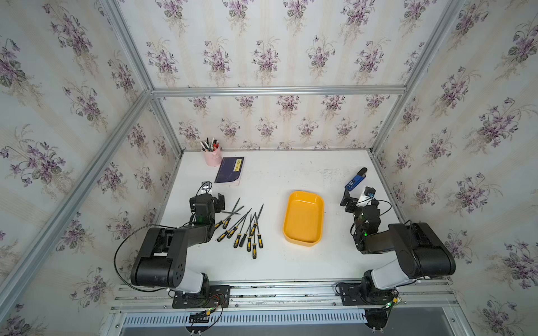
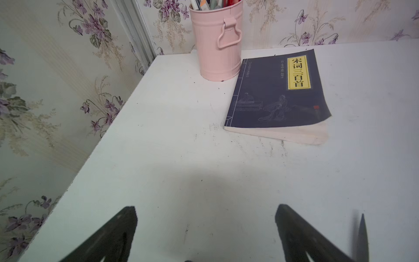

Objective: Put the file tool into the storage box
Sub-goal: Adjust the storage box at the center of the board.

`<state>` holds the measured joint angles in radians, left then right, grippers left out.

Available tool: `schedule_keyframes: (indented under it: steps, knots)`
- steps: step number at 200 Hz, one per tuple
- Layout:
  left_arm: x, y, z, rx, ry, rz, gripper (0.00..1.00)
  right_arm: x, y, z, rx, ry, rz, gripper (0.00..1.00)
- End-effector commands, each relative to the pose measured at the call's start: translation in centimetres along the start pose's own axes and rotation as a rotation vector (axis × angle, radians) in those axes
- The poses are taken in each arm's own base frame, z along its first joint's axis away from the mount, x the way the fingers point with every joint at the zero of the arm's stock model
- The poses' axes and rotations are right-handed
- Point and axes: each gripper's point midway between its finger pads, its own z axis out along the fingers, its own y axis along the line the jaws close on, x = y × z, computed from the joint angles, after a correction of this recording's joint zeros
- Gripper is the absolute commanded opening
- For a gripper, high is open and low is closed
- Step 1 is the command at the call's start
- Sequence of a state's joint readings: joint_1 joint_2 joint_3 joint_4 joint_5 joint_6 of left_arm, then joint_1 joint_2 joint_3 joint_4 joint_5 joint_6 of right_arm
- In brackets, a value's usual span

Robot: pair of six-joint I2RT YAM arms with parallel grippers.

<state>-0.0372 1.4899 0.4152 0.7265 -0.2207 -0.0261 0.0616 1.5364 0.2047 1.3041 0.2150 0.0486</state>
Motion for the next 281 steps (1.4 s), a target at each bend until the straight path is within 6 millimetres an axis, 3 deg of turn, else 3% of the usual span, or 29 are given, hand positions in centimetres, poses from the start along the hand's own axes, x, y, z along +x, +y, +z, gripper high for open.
schedule_keyframes:
  steps: [1, 49, 86, 102, 117, 135, 146, 159, 177, 211, 238, 281]
  knots:
    - [-0.5, 0.1, 0.0, -0.007, -0.015, -0.001, 1.00, -0.6, 0.2, 0.0, -0.011, -0.023, -0.002, 1.00]
    - [-0.6, 0.1, 0.0, -0.006, -0.018, -0.002, 1.00, 0.1, 0.2, 0.2, -0.007, 0.007, -0.007, 1.00]
    - [-2.1, -0.5, -0.3, 0.046, 0.027, 0.032, 1.00, -0.3, 0.2, 0.0, -0.011, -0.009, -0.010, 0.98]
    - [-4.7, 0.6, -2.3, 0.018, -0.024, 0.008, 1.00, -1.2, 0.8, 0.3, -0.019, 0.027, -0.031, 0.95]
    - [-7.6, 1.2, -4.6, 0.026, -0.078, -0.035, 1.00, -3.3, 0.5, 1.2, 0.031, 0.092, 0.012, 0.92]
    - [-10.3, 0.0, -7.3, 0.133, -0.040, -0.047, 1.00, -4.7, -1.0, 2.4, 0.196, 0.320, 0.118, 0.92]
    - [-11.0, -0.5, -8.8, 0.179, 0.058, -0.089, 1.00, -3.9, -0.6, 2.5, 0.222, 0.496, 0.145, 0.89]
    - [-10.2, -0.8, -10.7, 0.207, 0.231, -0.102, 1.00, -1.3, 0.7, 1.7, 0.195, 0.675, 0.208, 0.87]
    - [-8.7, -0.6, -13.2, 0.209, 0.409, -0.132, 1.00, 2.2, 4.1, 0.4, 0.053, 0.876, 0.295, 0.80]
    - [-5.3, -1.8, -16.5, 0.283, 0.630, -0.201, 1.00, 4.7, 5.5, -0.6, 0.051, 1.023, 0.362, 0.74]
    - [-2.7, -2.1, -16.4, 0.265, 0.758, -0.218, 1.00, 6.3, 6.4, -0.3, 0.044, 1.097, 0.319, 0.74]
    - [-1.5, -1.8, -14.4, 0.227, 0.855, -0.237, 1.00, 8.5, 9.0, 0.5, 0.004, 1.176, 0.250, 0.71]
